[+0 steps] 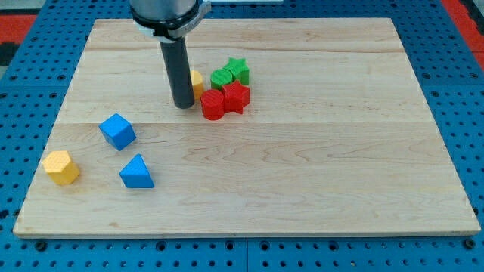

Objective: Push the two blue blocks closer to the group of blocks

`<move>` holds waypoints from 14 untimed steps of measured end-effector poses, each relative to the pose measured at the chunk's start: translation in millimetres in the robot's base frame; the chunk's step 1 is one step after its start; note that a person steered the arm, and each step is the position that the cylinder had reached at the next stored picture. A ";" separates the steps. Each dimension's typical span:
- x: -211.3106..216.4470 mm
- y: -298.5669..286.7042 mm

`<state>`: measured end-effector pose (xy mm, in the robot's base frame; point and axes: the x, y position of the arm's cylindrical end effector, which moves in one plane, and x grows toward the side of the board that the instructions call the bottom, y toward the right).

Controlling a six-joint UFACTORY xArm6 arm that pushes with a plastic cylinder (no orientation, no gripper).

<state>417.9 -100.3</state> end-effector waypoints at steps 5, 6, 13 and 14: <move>66.3 -161.5; 41.2 -148.6; 121.7 -18.0; 61.1 -6.3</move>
<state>479.1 -106.7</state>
